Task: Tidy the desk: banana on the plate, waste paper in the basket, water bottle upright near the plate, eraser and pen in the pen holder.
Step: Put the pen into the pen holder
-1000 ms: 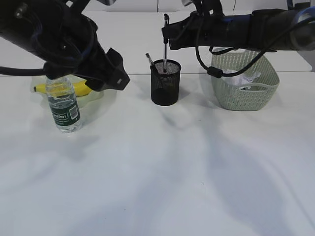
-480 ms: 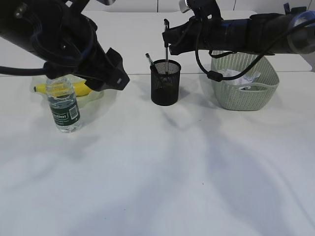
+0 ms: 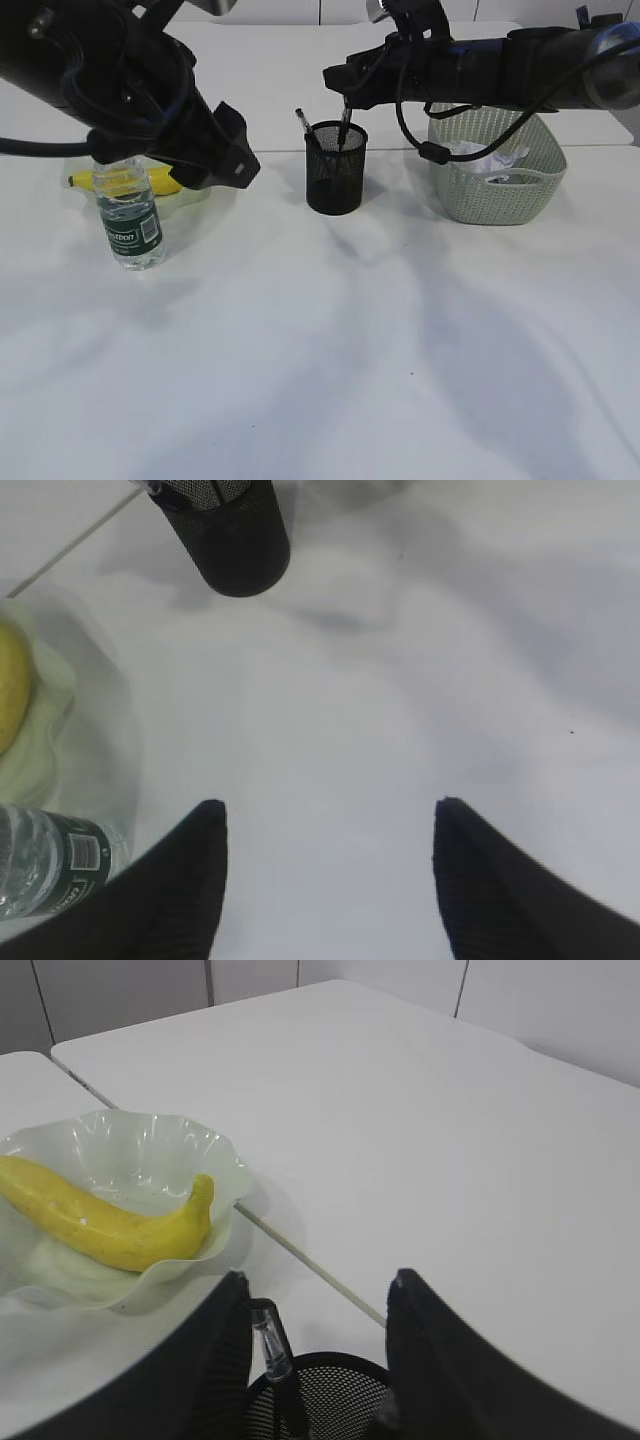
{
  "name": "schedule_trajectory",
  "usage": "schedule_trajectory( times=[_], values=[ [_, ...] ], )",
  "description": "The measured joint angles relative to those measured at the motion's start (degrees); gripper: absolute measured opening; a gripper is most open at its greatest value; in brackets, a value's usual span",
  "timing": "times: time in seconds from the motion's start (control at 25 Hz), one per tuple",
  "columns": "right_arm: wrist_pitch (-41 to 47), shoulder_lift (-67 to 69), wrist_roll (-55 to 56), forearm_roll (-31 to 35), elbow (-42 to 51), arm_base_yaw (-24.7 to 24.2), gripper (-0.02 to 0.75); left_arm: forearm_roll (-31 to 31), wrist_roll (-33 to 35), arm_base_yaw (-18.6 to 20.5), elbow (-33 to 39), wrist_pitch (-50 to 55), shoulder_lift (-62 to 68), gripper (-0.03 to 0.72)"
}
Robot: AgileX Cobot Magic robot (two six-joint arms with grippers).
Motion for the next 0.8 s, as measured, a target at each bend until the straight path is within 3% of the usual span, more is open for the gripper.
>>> schedule_trajectory(
  times=[0.2,0.48,0.8],
  values=[
    [0.0,0.0,7.2,-7.4,0.0,0.0,0.341,0.0,0.0,0.0,0.0,0.4,0.0,0.463],
    [4.9,-2.7,20.3,-28.3,-0.1,0.0,0.344,0.0,0.0,0.0,0.0,0.5,-0.2,0.463],
    [12.3,-7.7,42.9,-52.3,-0.1,0.0,0.344,0.0,0.0,0.0,0.0,2.8,-1.6,0.463]
  ],
)
